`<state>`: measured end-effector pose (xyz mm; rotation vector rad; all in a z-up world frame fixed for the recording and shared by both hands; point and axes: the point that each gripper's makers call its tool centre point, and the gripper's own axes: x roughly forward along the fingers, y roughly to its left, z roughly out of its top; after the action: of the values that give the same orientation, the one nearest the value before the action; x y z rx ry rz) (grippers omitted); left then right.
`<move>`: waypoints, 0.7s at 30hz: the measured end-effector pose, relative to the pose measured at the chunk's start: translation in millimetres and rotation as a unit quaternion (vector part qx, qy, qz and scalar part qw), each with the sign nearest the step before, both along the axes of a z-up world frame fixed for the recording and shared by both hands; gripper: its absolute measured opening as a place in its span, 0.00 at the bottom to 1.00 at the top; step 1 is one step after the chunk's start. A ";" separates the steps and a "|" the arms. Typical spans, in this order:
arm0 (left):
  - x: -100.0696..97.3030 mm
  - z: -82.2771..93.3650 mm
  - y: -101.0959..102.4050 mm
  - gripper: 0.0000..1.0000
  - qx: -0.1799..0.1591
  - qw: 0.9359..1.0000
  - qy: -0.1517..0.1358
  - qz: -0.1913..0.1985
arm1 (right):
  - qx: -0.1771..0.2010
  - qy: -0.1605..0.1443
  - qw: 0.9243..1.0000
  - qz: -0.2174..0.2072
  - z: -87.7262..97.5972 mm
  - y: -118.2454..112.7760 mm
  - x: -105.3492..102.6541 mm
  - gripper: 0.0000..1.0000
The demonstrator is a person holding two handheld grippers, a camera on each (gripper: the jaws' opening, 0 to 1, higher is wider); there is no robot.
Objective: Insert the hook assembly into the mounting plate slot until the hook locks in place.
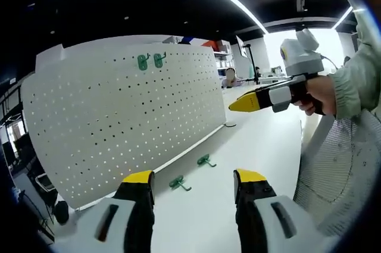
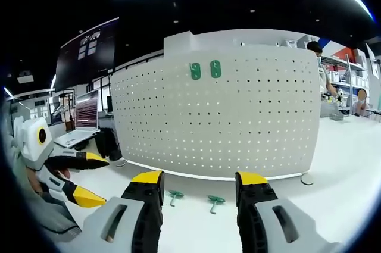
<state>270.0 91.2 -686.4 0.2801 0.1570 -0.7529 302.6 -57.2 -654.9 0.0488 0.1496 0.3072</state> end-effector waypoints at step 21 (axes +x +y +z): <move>0.5 -20.2 -13.7 0.50 0.089 0.993 -0.001 -0.072 | 0.021 -0.003 1.000 0.012 2.1 2.6 0.1 0.46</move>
<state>270.6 77.5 -706.6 0.4651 0.2029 -0.8841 302.8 -54.6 -652.8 0.0872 0.1384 0.3348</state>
